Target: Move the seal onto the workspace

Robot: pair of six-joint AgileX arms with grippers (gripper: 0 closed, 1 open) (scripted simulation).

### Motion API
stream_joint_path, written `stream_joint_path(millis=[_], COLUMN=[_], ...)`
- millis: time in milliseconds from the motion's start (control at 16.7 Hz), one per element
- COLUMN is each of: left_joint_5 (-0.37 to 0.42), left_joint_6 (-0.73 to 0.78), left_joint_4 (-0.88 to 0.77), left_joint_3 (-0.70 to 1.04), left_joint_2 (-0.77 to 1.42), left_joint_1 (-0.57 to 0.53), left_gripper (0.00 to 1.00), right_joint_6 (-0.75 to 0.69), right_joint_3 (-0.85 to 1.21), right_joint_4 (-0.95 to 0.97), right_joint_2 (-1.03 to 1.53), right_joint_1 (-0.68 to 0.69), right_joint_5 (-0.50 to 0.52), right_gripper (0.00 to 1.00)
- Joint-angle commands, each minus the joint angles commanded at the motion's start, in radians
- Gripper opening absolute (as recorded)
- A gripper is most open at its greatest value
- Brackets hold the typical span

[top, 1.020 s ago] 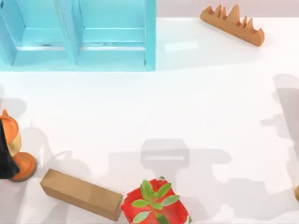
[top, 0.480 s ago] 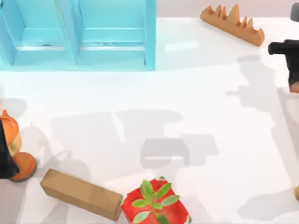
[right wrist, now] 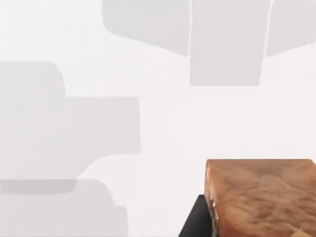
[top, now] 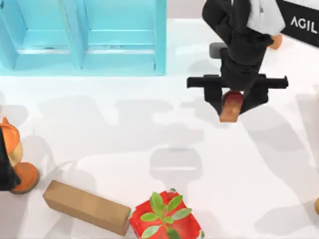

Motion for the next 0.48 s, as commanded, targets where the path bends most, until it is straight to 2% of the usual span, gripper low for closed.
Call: stream_joint_path(millis=[480], left_joint_5=[0.000], left_joint_6=[0.000], left_joint_4=[0.000], left_joint_3=[0.000], left_joint_2=[0.000], left_joint_1=[0.000], left_gripper=[1.00], right_joint_6=[0.023], right_joint_3=[-0.001], right_joint_4=[0.020], right_joint_2=[0.041], right_joint_1=[0.019], right_joint_5=[-0.001], right_gripper=[0.00])
